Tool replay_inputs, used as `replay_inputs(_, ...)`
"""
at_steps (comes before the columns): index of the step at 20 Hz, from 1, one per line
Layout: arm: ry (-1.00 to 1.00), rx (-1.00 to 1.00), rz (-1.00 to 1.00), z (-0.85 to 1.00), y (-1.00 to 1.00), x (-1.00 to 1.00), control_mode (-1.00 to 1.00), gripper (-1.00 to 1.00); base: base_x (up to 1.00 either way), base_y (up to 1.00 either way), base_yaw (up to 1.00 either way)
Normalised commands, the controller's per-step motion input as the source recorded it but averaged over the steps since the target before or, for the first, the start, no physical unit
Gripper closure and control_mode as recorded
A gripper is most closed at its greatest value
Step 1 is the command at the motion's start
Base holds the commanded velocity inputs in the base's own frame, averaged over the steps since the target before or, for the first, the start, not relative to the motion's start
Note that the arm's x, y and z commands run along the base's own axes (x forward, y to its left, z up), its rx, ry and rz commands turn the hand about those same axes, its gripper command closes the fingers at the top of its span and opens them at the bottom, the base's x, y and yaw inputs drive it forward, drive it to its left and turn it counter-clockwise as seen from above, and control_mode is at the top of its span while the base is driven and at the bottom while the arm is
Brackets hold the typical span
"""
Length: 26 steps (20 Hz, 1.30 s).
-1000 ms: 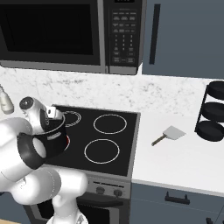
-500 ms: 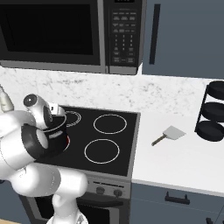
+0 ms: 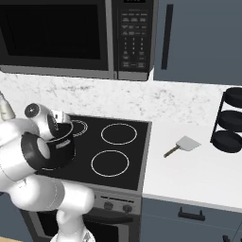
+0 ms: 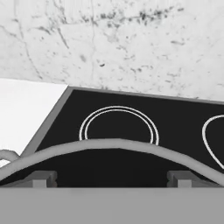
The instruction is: Put the onion and broccoli in the pot. Retrieve the spatula and lightly stir the vegetables in the pot.
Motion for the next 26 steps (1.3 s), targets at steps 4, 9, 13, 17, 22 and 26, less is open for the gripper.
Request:
replay_inputs(4,-0.11,0.00,0.00,0.33,0.00,-0.31,-1.00,-1.00,0.00,0.00,0.00)
replay_inputs(9,-0.03,0.00,0.00,0.67,-0.06,-0.69,-1.00,-1.00,0.00,0.00,0.00)
replay_inputs(13,-0.04,0.00,0.00,0.85,-0.01,-0.50,-1.00,-1.00,0.00,0.00,0.00)
replay_inputs(17,0.00,0.02,-0.01,0.95,-0.18,-0.45,-1.00,-1.00,0.00,0.00,0.00)
replay_inputs(22,0.00,0.00,-0.02,0.73,-0.34,-0.63,-1.00,-1.00,0.00,0.00,0.00)
replay_inputs(26,0.00,0.00,-0.01,0.39,-0.53,-0.75,-1.00,-1.00,0.00,0.00,0.00)
